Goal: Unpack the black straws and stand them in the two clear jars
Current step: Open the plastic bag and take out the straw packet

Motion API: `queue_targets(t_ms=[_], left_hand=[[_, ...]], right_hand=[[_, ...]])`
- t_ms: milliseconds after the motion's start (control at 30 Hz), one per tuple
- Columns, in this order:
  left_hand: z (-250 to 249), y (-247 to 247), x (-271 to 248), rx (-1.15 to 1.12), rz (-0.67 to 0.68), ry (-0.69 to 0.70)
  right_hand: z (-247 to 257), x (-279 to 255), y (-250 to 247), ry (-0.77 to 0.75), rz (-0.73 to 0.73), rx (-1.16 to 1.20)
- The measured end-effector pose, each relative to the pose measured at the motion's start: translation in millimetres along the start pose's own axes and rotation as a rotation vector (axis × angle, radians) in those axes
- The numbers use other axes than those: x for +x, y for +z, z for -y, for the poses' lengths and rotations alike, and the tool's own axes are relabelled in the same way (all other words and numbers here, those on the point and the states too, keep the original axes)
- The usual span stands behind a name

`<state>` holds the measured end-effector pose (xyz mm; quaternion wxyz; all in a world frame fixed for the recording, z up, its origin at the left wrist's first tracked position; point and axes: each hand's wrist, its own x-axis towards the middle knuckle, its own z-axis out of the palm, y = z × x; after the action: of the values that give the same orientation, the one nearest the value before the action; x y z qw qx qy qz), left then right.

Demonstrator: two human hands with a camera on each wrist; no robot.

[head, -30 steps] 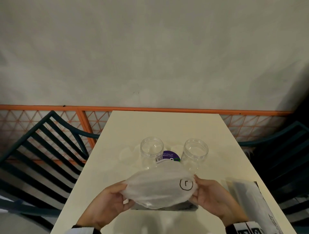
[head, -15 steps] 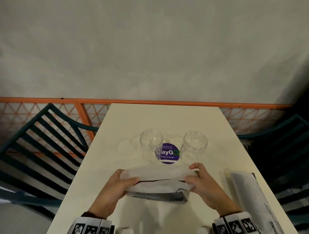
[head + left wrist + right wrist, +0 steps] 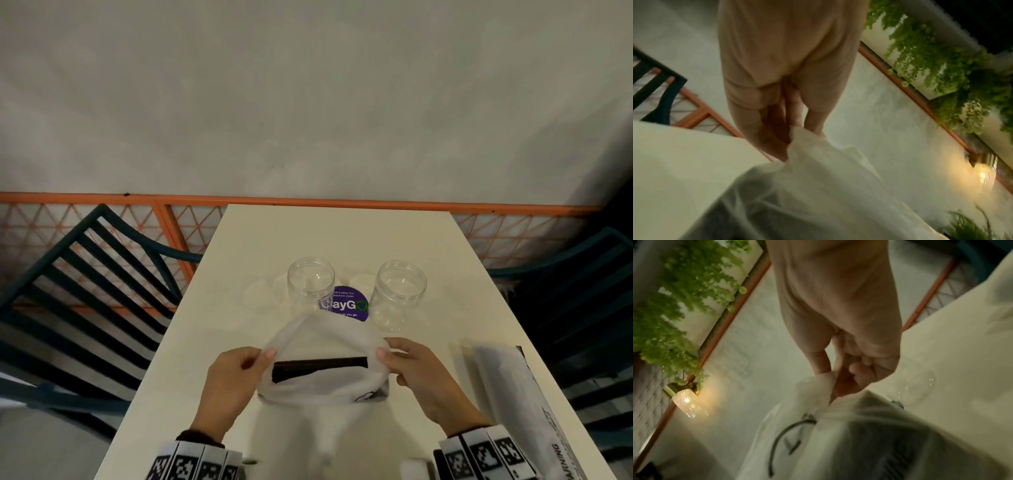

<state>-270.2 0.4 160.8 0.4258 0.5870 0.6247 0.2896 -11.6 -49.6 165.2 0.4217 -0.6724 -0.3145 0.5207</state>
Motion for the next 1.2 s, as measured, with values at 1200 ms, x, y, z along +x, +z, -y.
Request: queue_targets(t_ms=[1200], left_hand=[[5,34,0,0.371,-0.103,0.202]], right_hand=[[-9,-6,22,-0.289,-0.145,-0.692]])
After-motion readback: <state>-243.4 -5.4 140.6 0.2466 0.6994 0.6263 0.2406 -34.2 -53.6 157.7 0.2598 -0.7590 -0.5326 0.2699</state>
